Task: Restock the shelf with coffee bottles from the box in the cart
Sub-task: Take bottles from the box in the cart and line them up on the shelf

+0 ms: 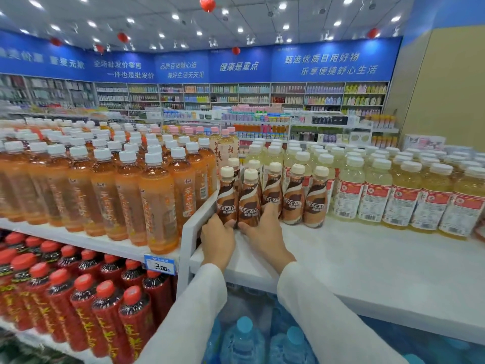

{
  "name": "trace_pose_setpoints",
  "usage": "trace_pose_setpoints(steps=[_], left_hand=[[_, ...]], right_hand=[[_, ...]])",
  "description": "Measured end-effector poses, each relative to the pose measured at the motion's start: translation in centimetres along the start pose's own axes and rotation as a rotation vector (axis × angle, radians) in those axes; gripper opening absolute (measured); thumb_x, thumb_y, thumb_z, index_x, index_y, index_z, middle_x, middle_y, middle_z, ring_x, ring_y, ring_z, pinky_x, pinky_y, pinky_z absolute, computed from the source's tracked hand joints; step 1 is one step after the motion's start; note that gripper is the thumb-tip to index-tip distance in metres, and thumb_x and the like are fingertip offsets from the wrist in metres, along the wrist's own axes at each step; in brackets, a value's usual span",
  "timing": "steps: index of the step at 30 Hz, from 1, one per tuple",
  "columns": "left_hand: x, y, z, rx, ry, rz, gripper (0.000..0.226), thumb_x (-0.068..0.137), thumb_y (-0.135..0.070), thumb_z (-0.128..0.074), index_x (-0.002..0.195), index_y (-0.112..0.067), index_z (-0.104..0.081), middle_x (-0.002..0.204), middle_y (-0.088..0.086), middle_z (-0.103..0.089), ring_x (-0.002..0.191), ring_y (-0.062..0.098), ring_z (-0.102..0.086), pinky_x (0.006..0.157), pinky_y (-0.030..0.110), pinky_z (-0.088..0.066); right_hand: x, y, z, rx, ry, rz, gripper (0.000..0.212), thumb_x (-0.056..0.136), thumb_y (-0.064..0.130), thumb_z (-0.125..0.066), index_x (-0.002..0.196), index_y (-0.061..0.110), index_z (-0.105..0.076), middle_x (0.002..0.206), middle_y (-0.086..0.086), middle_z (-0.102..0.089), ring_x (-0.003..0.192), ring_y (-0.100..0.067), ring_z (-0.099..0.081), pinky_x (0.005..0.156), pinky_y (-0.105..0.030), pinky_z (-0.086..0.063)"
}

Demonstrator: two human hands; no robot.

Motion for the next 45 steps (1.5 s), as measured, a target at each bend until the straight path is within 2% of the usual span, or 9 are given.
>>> trace_pose_setpoints(steps=[4, 7, 10, 13, 18, 22, 39, 45], left_hand=[[0.6, -0.4, 0.2, 0.060, -0.011, -0.025, 0.030, 0.097, -0.027, -0.064, 0.123, -0.011, -0.066, 0.122, 0.009, -0.070, 0.117, 0.029, -0.063, 0.100, 0.040, -0.046], [1.0, -0.4, 0.3, 0.130, -0.012, -0.036, 0.027, 0.098, -0.030, -0.063, 0.116, -0.011, -0.069, 0.114, 0.009, -0.072, 0.109, 0.030, -0.066, 0.088, 0.035, -0.047], [1.3, -0.5, 0.0, 0.204, -0.013, -0.042, 0.026, 0.099, -0.033, -0.060, 0.111, -0.011, -0.069, 0.111, 0.010, -0.073, 0.107, 0.029, -0.067, 0.087, 0.036, -0.049], [1.5, -0.7, -0.2, 0.273, 0.009, -0.032, 0.026, 0.101, -0.033, -0.057, 0.109, -0.010, -0.067, 0.110, 0.010, -0.072, 0.108, 0.031, -0.066, 0.085, 0.036, -0.048], [1.8, -0.8, -0.4, 0.339, 0.001, -0.042, 0.031, 0.103, -0.038, -0.053, 0.112, -0.011, -0.066, 0.115, 0.010, -0.071, 0.112, 0.031, -0.064, 0.089, 0.038, -0.048], [1.9, -0.8, -0.4, 0.362, 0.001, -0.045, 0.031, 0.103, -0.039, -0.053, 0.112, -0.012, -0.066, 0.114, 0.009, -0.071, 0.111, 0.029, -0.065, 0.088, 0.037, -0.048], [2.0, -0.5, -0.5, 0.341, 0.001, -0.033, 0.032, 0.102, -0.043, -0.054, 0.111, -0.014, -0.065, 0.113, 0.008, -0.071, 0.109, 0.029, -0.066, 0.092, 0.039, -0.050], [1.7, -0.6, -0.5, 0.338, 0.009, -0.030, 0.037, 0.100, -0.044, -0.055, 0.118, -0.013, -0.062, 0.118, 0.009, -0.070, 0.113, 0.030, -0.065, 0.095, 0.040, -0.050]], right_hand=[[0.6, -0.3, -0.7, -0.013, -0.021, -0.004, 0.053, 0.083, 0.022, -0.079, 0.115, 0.018, -0.037, 0.121, -0.003, -0.049, 0.113, -0.022, -0.053, 0.089, -0.030, -0.045], [0.9, -0.5, -1.0, -0.016, -0.041, -0.016, 0.055, 0.082, 0.024, -0.081, 0.116, 0.019, -0.038, 0.122, -0.003, -0.051, 0.114, -0.022, -0.054, 0.094, -0.035, -0.049], [1.1, -0.7, -1.3, -0.013, -0.058, -0.017, 0.057, 0.081, 0.027, -0.081, 0.116, 0.022, -0.037, 0.122, -0.003, -0.051, 0.114, -0.023, -0.055, 0.097, -0.041, -0.052], [1.2, -0.7, -1.4, -0.032, -0.068, -0.014, 0.055, 0.081, 0.027, -0.081, 0.114, 0.022, -0.037, 0.120, -0.002, -0.048, 0.113, -0.022, -0.054, 0.097, -0.040, -0.051], [1.5, -0.8, -1.5, -0.037, -0.073, -0.009, 0.054, 0.083, 0.026, -0.080, 0.114, 0.022, -0.037, 0.122, -0.002, -0.046, 0.115, -0.020, -0.052, 0.099, -0.038, -0.049], [1.8, -1.0, -1.7, -0.033, -0.073, -0.012, 0.055, 0.083, 0.026, -0.080, 0.116, 0.022, -0.035, 0.124, -0.003, -0.046, 0.117, -0.022, -0.051, 0.101, -0.042, -0.049], [2.0, -1.2, -1.7, -0.044, -0.104, -0.030, 0.059, 0.083, 0.027, -0.081, 0.120, 0.020, -0.036, 0.128, -0.005, -0.045, 0.123, -0.026, -0.048, 0.105, -0.044, -0.046], [1.8, -1.1, -1.6, -0.032, -0.100, -0.043, 0.061, 0.082, 0.031, -0.081, 0.123, 0.020, -0.037, 0.131, -0.005, -0.045, 0.124, -0.026, -0.047, 0.106, -0.043, -0.046]])
Point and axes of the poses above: each hand's wrist, its own x-axis towards the middle knuckle, its own z-axis out of the back of the hand, y = z × x, the point moved 9 cm from there along x, towards the middle knuckle
